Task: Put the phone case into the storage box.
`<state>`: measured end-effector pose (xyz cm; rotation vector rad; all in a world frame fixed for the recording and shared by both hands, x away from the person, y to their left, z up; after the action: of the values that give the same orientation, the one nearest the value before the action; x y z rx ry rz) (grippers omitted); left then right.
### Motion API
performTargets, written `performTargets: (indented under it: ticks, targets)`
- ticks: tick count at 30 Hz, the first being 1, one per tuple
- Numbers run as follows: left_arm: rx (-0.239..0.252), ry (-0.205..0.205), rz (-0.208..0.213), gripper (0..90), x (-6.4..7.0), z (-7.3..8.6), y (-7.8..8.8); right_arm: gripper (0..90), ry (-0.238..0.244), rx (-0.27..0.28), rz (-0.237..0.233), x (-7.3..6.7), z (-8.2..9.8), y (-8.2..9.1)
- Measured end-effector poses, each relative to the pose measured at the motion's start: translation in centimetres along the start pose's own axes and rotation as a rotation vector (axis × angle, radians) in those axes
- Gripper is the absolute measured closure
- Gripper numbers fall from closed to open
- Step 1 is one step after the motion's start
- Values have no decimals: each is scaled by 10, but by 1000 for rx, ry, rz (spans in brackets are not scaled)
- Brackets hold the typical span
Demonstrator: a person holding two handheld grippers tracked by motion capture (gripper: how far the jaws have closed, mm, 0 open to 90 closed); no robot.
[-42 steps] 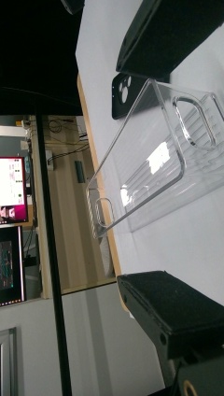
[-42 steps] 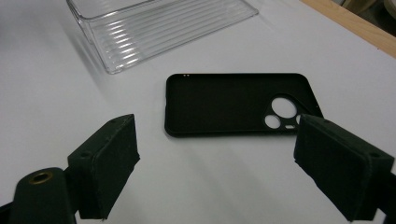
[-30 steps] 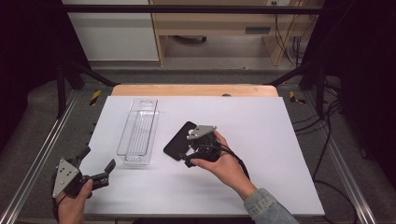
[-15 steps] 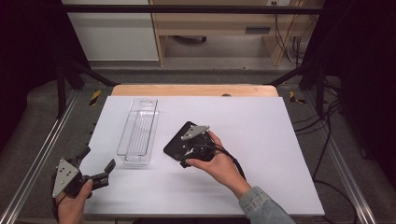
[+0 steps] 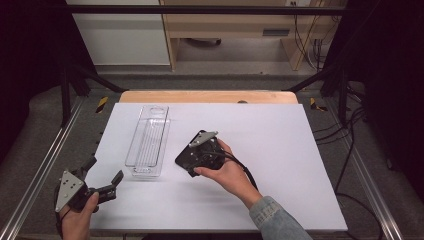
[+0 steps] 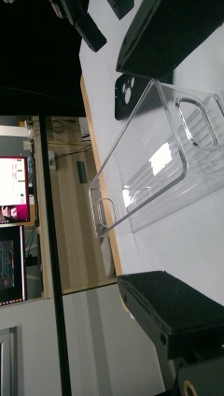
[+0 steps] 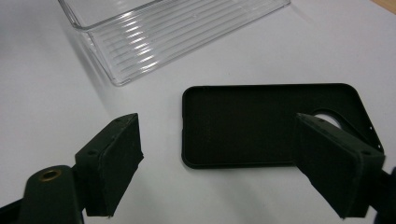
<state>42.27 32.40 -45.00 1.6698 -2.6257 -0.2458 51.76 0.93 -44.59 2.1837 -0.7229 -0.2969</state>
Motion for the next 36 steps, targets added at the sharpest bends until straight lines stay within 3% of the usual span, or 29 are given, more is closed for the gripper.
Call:
performTargets:
  ticks: [13, 22, 31, 36]
  targets:
    - [-6, 3, 0, 9, -1, 1, 0, 355, 15, -68, -10, -10, -5, -31]
    - [-7, 4, 3, 9, -2, 2, -1, 481, 20, -95, -14, -13, -5, -38]
    - [-12, -1, 9, 8, -1, 2, -2, 498, 0, -115, -43, -13, -4, -43]
    - [-12, 0, 9, 9, -1, 2, -2, 592, 8, -128, -50, -14, -3, -47]
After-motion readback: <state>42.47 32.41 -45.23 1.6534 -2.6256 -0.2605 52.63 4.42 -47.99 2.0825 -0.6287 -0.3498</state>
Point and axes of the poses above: each handheld gripper's, and its own axes: y roughly backward along the jaws, z roughly out of its underside, x roughly to its right, the point moved 4 cm from there along -y, roughly forward along the jaws, and after that the axes turned 5 degrees about -x, right-handed, at the moved point
